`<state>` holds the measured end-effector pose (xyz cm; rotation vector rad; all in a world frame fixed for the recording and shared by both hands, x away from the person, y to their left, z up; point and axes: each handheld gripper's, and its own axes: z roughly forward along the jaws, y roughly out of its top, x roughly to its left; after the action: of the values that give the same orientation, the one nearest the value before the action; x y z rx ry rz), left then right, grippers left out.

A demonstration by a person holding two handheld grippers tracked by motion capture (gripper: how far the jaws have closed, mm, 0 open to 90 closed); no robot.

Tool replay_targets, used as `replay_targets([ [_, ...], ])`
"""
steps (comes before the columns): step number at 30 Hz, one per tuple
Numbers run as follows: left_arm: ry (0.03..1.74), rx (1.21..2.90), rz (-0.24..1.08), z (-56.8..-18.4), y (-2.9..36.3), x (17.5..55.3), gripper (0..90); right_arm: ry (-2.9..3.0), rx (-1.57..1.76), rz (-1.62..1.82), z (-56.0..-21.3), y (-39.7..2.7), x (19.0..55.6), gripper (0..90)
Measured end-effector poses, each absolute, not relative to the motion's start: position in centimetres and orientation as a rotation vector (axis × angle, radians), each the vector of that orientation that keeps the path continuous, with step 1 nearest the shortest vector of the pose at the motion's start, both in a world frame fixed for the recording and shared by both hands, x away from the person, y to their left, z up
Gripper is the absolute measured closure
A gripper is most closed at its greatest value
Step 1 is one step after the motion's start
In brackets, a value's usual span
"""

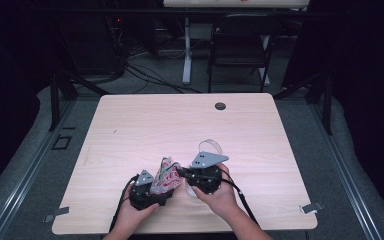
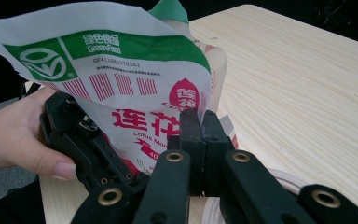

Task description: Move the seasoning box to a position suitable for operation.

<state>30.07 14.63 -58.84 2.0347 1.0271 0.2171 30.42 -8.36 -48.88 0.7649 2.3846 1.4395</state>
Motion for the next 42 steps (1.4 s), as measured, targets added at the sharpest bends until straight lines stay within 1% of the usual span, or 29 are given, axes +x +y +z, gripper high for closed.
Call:
replay_targets([
  [6, 1.018, 2.054, 0.258, -58.81, 14.59, 29.92, 37.2, 2.381, 0.772, 1.451, -48.90, -8.31, 30.51, 90.0],
  [10, 1.014, 2.068, 0.260, -58.73, 14.74, 29.94, 40.5, 2.383, 0.769, 1.449, -48.85, -8.26, 30.56, 90.0],
  [20, 1.032, 2.039, 0.264, -58.77, 14.87, 29.92, 47.0, 2.382, 0.768, 1.456, -48.80, -8.10, 30.65, 90.0],
  [21, 1.027, 2.032, 0.260, -58.77, 14.91, 29.88, 48.5, 2.380, 0.768, 1.457, -48.80, -8.10, 30.65, 90.0],
  [22, 1.032, 2.023, 0.252, -58.76, 14.95, 29.83, 52.1, 2.379, 0.769, 1.456, -48.79, -8.11, 30.65, 90.0],
  [23, 1.039, 2.017, 0.247, -58.76, 14.94, 29.80, 53.2, 2.380, 0.768, 1.454, -48.78, -8.15, 30.68, 90.0],
  [34, 1.040, 2.022, 0.213, -58.44, 15.15, 30.00, 57.6, 2.377, 0.768, 1.459, -48.71, -8.28, 30.79, 90.0],
  [42, 1.033, 2.025, 0.225, -58.16, 15.21, 30.02, 58.9, 2.374, 0.767, 1.463, -48.57, -8.31, 30.75, 90.0],
])
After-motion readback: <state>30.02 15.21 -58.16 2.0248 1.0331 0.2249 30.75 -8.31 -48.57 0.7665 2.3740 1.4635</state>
